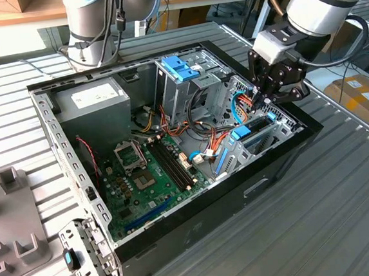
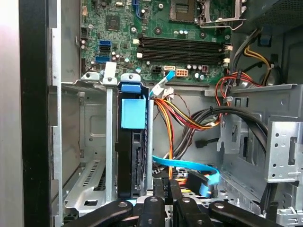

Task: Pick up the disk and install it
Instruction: 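Insert the first disk wire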

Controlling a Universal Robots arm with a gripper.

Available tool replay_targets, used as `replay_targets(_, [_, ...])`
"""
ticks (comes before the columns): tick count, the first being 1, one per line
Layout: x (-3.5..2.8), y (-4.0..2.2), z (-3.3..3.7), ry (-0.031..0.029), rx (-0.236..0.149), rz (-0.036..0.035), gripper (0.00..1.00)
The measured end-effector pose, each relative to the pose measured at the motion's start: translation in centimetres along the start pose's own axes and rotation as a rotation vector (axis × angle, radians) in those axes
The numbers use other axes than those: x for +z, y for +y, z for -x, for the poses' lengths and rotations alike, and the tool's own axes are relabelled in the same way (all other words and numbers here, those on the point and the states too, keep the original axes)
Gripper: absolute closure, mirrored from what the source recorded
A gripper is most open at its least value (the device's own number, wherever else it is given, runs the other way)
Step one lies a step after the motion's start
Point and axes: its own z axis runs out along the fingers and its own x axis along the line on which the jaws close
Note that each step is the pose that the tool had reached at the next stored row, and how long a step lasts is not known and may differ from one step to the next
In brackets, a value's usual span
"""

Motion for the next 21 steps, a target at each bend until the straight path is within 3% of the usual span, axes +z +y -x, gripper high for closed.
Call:
replay_targets(9, [0.0, 0.0, 0.0, 0.0052, 0.087, -0.0102, 0.83])
replay_targets(16, [-0.01, 0.0, -0.04, 0.0056, 0.089, -0.0105, 0.83])
replay_targets(21, [-0.1, 0.02, -0.89, 0.0051, 0.084, -0.0098, 0.83])
